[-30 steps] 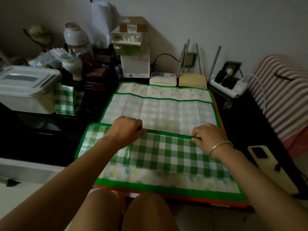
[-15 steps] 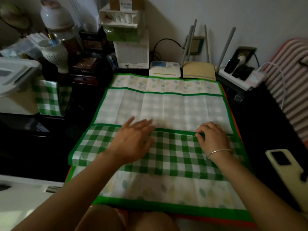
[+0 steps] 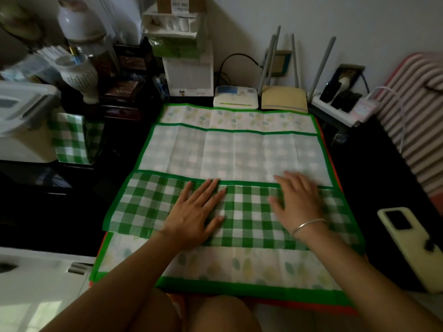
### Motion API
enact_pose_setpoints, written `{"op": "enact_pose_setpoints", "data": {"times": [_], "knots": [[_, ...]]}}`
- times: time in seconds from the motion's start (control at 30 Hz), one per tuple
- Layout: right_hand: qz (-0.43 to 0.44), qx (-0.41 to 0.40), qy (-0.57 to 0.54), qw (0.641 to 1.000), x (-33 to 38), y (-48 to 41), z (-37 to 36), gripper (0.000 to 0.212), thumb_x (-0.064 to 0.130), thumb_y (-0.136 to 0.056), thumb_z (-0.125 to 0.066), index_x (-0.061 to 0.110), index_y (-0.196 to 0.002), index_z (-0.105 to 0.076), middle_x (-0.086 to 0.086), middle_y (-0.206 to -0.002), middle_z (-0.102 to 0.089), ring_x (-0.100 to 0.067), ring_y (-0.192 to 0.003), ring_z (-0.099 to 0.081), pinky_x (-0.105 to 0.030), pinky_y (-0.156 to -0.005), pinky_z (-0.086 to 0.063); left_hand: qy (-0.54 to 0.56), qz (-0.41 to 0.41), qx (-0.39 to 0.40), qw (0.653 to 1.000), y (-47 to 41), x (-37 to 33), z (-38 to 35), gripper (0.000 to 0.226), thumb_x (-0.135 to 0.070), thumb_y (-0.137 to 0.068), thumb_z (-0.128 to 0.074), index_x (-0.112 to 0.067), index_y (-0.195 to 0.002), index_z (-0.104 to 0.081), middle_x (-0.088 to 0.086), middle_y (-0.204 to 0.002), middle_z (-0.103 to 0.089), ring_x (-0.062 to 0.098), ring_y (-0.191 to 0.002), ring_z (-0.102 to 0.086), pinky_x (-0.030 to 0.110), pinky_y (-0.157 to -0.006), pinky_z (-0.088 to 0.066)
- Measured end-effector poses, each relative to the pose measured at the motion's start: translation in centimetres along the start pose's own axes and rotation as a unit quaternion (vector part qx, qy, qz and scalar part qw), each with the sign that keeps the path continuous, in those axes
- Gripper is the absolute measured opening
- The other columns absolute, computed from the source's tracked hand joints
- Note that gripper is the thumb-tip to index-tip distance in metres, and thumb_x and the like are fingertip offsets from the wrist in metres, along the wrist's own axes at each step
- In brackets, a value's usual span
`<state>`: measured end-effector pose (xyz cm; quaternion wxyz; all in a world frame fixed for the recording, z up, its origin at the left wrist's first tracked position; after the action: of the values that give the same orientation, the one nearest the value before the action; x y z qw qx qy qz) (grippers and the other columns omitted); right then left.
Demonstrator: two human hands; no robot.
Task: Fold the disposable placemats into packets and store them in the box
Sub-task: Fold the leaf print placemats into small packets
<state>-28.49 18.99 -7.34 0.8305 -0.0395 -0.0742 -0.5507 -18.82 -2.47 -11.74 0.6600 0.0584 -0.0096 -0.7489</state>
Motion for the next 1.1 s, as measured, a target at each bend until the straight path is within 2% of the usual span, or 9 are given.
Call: {"op": "enact_pose_setpoints", "data": {"times": [0.1,0.23,0.37,0.5,0.67,0.77,0.9,1.0,1.1], "knots": [[0.054,0.066,0.045,0.995,3.8,3.7,-2.2,0.066,0.070,-0.088,-0.014,0.044,-0.149,-0.003,0.004,-0.159,0.014,-0.026,-0.145,0.021,-0.059,-0.110,0.019,0.013,0.006,-0.021,1.000,-0.1,0.1,-0.3,0.070,-0.066,-0.094,-0.003,-0.033,-0.155,0.002,-0.005,-0.162,0.013,0.011,-0.148,0.017,0.056,-0.118,0.011],[0.089,0.092,0.067,0.989,5.2,5.0,-4.8,0.077,0.075,-0.075,0.014,0.047,-0.146,0.009,0.003,-0.159,0.017,-0.027,-0.144,0.023,-0.064,-0.107,0.019,0.021,0.013,-0.017,1.000,0.0,0.1,-0.6,0.072,-0.067,-0.092,0.000,-0.034,-0.155,0.005,-0.006,-0.162,0.016,0.010,-0.147,0.020,0.057,-0.116,0.014],[0.116,0.086,0.072,0.987,4.0,4.3,-4.5,0.070,0.073,-0.079,0.008,0.047,-0.145,0.015,0.010,-0.158,0.021,-0.019,-0.143,0.025,-0.059,-0.112,0.014,0.027,0.032,-0.025,0.999,0.1,-0.1,-0.4,0.076,-0.070,-0.088,0.009,-0.034,-0.154,0.007,-0.007,-0.161,0.018,0.010,-0.147,0.020,0.054,-0.116,0.017],[0.118,0.066,0.105,0.985,2.3,4.4,-4.1,0.075,0.076,-0.082,0.009,0.043,-0.149,0.005,0.013,-0.158,0.013,-0.020,-0.145,0.018,-0.063,-0.110,0.014,0.033,0.041,-0.031,0.998,0.0,-0.1,-0.5,0.076,-0.070,-0.088,0.009,-0.035,-0.154,0.006,-0.007,-0.161,0.017,0.010,-0.148,0.018,0.053,-0.117,0.017],[0.101,0.083,0.103,0.986,1.8,4.4,-4.5,0.073,0.079,-0.080,0.006,0.048,-0.145,0.015,0.018,-0.155,0.024,-0.017,-0.142,0.028,-0.064,-0.108,0.017,0.054,0.016,-0.036,0.998,1.0,1.1,-0.1,0.076,-0.069,-0.087,0.013,-0.036,-0.154,0.003,-0.006,-0.162,0.013,0.007,-0.147,0.018,0.045,-0.121,0.009],[0.098,0.093,0.108,0.985,1.7,4.2,-4.6,0.071,0.079,-0.079,0.006,0.050,-0.141,0.024,0.018,-0.152,0.031,-0.016,-0.140,0.032,-0.063,-0.108,0.018,0.010,0.061,-0.064,0.996,3.8,5.5,-0.5,0.066,-0.063,-0.095,0.003,-0.035,-0.155,-0.001,-0.004,-0.163,0.006,0.010,-0.149,0.011,0.045,-0.122,0.000],[0.102,0.104,0.109,0.983,2.0,4.1,-4.9,0.068,0.079,-0.079,0.006,0.051,-0.137,0.030,0.019,-0.151,0.033,-0.016,-0.139,0.034,-0.063,-0.108,0.017,0.040,0.161,-0.091,0.982,6.3,8.9,-0.8,0.065,-0.061,-0.095,-0.010,-0.035,-0.155,-0.011,-0.004,-0.164,0.001,0.011,-0.150,0.005,0.043,-0.122,0.001],[0.098,0.106,0.106,0.984,1.9,4.1,-4.9,0.070,0.079,-0.079,0.005,0.050,-0.138,0.029,0.018,-0.152,0.033,-0.016,-0.140,0.033,-0.063,-0.109,0.015,0.101,0.159,-0.067,0.980,5.5,9.4,0.2,0.073,-0.068,-0.088,-0.022,-0.035,-0.153,-0.022,-0.004,-0.163,-0.009,0.012,-0.150,-0.005,0.042,-0.123,-0.002],[0.100,0.110,0.103,0.984,1.9,4.1,-4.9,0.071,0.079,-0.079,0.005,0.050,-0.140,0.026,0.018,-0.152,0.031,-0.016,-0.141,0.031,-0.064,-0.109,0.014,0.032,0.191,0.020,0.981,4.2,9.0,1.2,0.070,-0.055,-0.095,-0.040,-0.031,-0.155,-0.014,0.001,-0.164,-0.001,0.020,-0.151,-0.003,0.047,-0.122,-0.004]]}}
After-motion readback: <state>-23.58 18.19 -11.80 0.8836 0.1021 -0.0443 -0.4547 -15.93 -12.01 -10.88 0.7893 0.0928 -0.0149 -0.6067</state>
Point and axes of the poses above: each hand's wrist, its own y-axis away from the middle knuckle, its own z-axis out of the back of the hand, x = y × z, the point moved 5 cm from there along -y, towards the middle knuckle
